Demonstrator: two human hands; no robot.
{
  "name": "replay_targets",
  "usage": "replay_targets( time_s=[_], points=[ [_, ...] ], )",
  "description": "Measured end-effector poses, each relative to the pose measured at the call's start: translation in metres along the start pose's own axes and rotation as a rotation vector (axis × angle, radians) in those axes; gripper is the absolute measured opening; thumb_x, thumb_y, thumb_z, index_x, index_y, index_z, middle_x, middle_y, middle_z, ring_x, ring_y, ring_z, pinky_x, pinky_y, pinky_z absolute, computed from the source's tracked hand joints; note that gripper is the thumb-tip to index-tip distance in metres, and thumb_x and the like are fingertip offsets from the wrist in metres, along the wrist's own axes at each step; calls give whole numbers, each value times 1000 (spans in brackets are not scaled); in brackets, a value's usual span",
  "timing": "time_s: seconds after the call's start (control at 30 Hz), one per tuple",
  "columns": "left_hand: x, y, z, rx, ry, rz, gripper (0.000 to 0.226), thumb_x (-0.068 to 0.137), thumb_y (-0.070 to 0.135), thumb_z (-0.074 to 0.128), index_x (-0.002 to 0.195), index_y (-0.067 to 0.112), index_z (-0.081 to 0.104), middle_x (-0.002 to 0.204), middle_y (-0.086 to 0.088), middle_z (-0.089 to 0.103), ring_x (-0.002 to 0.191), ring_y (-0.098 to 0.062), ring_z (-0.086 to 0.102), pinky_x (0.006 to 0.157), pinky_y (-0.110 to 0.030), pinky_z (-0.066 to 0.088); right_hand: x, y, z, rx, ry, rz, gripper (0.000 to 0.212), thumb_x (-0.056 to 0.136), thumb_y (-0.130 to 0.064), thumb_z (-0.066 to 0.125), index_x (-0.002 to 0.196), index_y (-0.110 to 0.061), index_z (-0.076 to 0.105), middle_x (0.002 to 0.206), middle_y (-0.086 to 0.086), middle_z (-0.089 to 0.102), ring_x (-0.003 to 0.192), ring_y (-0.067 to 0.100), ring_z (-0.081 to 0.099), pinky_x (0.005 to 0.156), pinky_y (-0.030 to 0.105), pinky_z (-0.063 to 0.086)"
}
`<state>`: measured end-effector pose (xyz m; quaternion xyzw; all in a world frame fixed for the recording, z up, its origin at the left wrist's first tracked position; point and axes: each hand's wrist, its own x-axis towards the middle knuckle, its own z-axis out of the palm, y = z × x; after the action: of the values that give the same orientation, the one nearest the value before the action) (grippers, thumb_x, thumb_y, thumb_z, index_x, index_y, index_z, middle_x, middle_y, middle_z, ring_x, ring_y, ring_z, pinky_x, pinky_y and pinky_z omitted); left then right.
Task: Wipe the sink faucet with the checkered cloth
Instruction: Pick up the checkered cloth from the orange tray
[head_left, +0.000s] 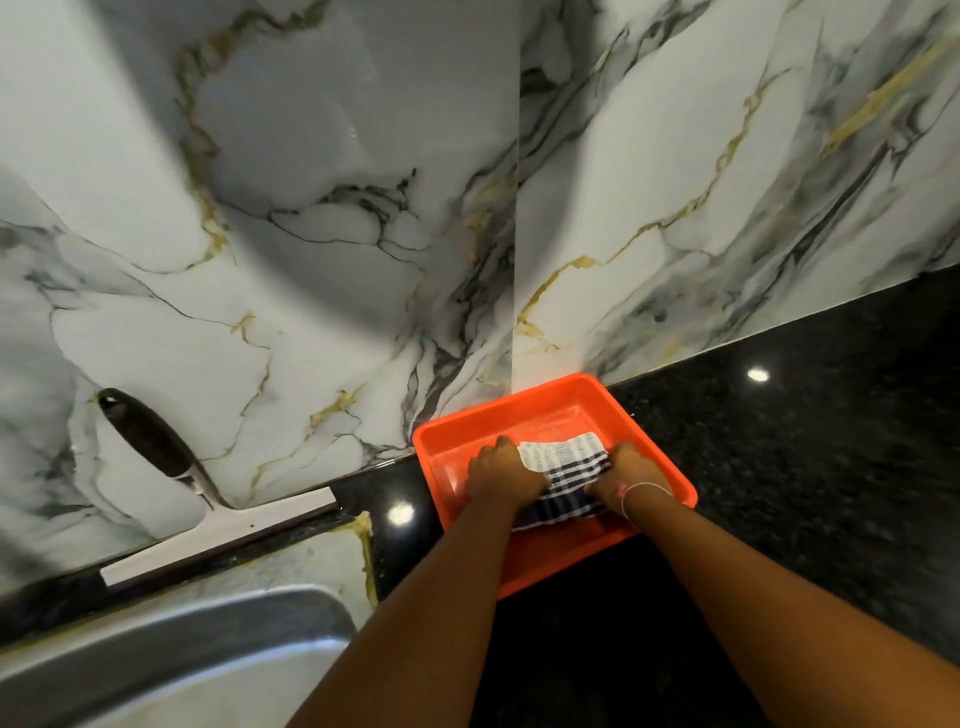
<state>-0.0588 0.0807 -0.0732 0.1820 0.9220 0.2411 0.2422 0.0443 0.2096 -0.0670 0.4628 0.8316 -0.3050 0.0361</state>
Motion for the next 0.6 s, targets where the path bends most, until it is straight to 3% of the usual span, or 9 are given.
replay_targets(
  time_s=[0.07, 0.17, 0.23, 0.3, 0.37, 0.43, 0.53, 0.6],
  points=[
    [5, -2, 6, -8, -9, -20, 65, 84, 36, 77, 138, 11, 51, 139, -14, 59, 132, -36, 52, 109, -43, 48, 5, 1, -1, 44, -87, 62, 50, 72, -24, 82, 113, -5, 61, 104, 18, 71, 86, 33, 68, 71, 34, 54],
    [6, -3, 7, -58, -26, -13, 56, 83, 31, 78, 132, 12, 58, 134, -12, 65, 126, -34, 59, 105, -41, 52, 14, 4, -7, 101, -185, 96, 53, 72, -25, 83, 115, -3, 61, 110, 20, 69, 89, 30, 66, 78, 35, 54],
    [4, -4, 2, -140, -31, -16, 59, 81, 30, 80, 133, 11, 59, 133, -11, 65, 126, -33, 59, 104, -38, 52, 13, 4, -13, 203, -217, 120, 50, 73, -22, 81, 113, -2, 60, 104, 21, 67, 79, 30, 65, 67, 34, 53],
    [0, -5, -5, -278, -45, -23, 58, 78, 25, 82, 131, 10, 63, 127, -11, 69, 122, -32, 63, 103, -38, 53, 7, 1, -21, 430, -274, 166, 34, 76, -11, 75, 106, -1, 64, 90, 19, 66, 63, 27, 59, 51, 28, 46],
    [-7, -7, -17, -455, -70, -30, 50, 78, 16, 83, 125, 7, 69, 120, -11, 74, 113, -30, 68, 102, -40, 55, -8, -6, -32, 612, -362, 221, 11, 79, -8, 66, 90, -10, 69, 74, 8, 63, 56, 18, 52, 45, 24, 38],
    [-17, -5, -27, -654, -100, -13, 42, 80, 5, 81, 122, 4, 71, 117, -10, 76, 110, -28, 71, 100, -38, 57, -25, -10, -44, 744, -436, 221, 11, 81, -12, 62, 89, -16, 70, 78, 2, 68, 65, 16, 58, 50, 24, 45],
    [-50, -3, -48, -878, -134, 20, 42, 82, -5, 77, 123, 1, 71, 117, -12, 76, 108, -28, 72, 93, -31, 59, -66, -22, -61, 973, -475, 166, 28, 77, -7, 68, 104, -6, 74, 100, 14, 77, 93, 29, 71, 84, 39, 58],
    [-81, -8, -61, -943, -162, 73, 42, 83, -9, 74, 124, -2, 70, 122, -17, 73, 109, -27, 70, 100, -35, 56, -98, -28, -64, 1088, -506, 115, 33, 67, -6, 75, 99, 0, 76, 96, 20, 79, 84, 33, 76, 71, 46, 65]
  ],
)
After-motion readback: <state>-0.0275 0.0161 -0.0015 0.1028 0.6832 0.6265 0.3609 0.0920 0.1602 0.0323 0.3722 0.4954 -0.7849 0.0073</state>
